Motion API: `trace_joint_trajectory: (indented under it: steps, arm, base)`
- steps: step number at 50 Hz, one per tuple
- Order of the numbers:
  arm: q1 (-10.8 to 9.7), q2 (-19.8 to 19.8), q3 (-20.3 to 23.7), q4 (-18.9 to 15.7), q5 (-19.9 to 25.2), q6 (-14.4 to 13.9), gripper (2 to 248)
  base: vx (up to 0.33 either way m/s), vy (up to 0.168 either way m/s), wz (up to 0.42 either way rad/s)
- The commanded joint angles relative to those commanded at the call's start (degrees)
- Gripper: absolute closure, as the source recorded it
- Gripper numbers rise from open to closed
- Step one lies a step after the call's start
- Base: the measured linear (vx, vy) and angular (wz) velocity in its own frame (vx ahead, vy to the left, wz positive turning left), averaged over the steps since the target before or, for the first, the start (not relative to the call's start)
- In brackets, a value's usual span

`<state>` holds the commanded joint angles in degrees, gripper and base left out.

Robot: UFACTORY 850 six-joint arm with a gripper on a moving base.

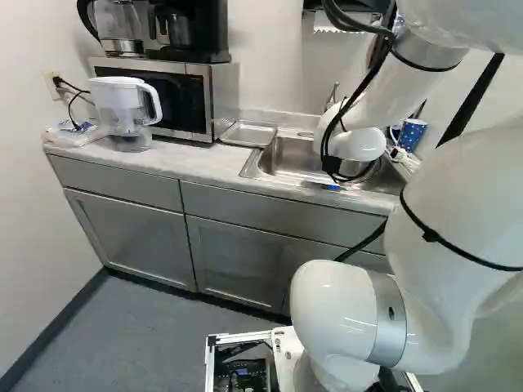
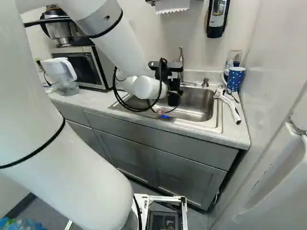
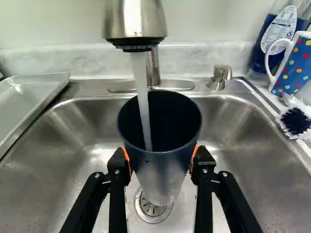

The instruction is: Rinse the cup and place it in the tray

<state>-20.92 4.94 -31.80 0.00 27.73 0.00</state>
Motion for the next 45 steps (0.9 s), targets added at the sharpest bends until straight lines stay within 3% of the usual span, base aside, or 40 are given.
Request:
trace_joint_trajectory:
  steps: [45]
  arm:
    - [0.11,0.07,0.07,0.00,0.00,0.00,125]
  base:
    - [0.000,0.000,0.000]
